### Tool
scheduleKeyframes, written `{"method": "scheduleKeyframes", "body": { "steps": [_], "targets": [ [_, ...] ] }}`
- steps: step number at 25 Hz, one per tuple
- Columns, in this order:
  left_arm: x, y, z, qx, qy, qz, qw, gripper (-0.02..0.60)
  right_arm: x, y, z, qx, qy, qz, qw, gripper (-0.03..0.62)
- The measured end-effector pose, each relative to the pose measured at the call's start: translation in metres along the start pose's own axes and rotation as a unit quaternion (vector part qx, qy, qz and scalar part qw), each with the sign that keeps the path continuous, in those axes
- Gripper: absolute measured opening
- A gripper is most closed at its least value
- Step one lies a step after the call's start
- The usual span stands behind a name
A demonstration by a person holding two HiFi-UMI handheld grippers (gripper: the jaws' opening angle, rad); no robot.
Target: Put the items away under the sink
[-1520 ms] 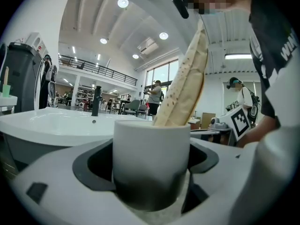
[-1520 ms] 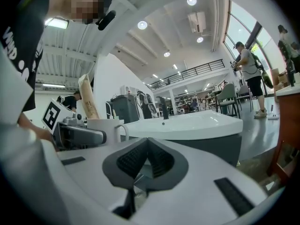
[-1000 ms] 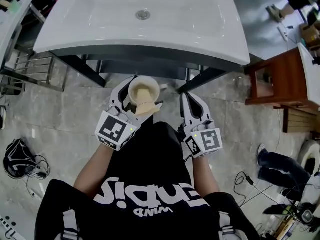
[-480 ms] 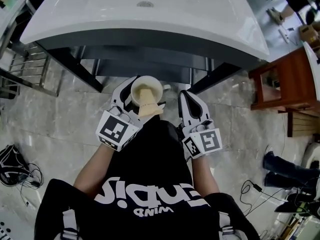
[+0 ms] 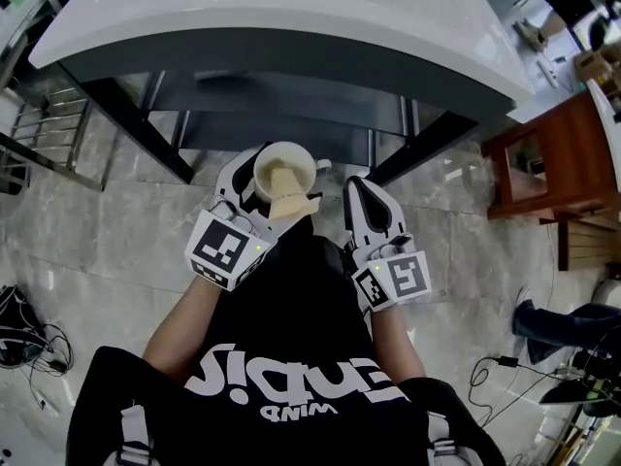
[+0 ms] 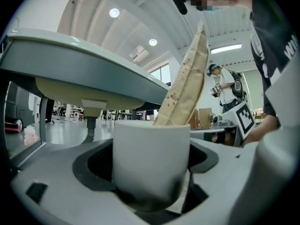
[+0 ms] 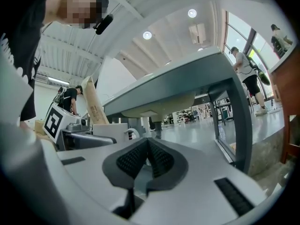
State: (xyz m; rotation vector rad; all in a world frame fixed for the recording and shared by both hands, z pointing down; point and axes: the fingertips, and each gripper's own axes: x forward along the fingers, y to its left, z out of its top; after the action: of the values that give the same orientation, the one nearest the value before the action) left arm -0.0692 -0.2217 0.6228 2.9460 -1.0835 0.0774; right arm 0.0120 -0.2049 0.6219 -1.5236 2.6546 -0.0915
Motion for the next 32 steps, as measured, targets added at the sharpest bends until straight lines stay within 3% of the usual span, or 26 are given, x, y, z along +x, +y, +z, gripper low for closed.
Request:
{"method": "scheduleKeyframes", "body": {
  "steps": [15,32],
  "targets": [
    [0.005,-0.006,-0.033,0.011,-0.012,0.005,0.9999,0.465,-0.016,-0.001,-0.021,-0.014,-0.01,0.001,1.0,0.018],
    [0.016,0.005,-0.063,0.012,0.009,0.013,0.9998,0.465,-0.012,-0.001,-0.03,-0.011,-0.013,-0.001,1.0,0.018]
  ]
}}
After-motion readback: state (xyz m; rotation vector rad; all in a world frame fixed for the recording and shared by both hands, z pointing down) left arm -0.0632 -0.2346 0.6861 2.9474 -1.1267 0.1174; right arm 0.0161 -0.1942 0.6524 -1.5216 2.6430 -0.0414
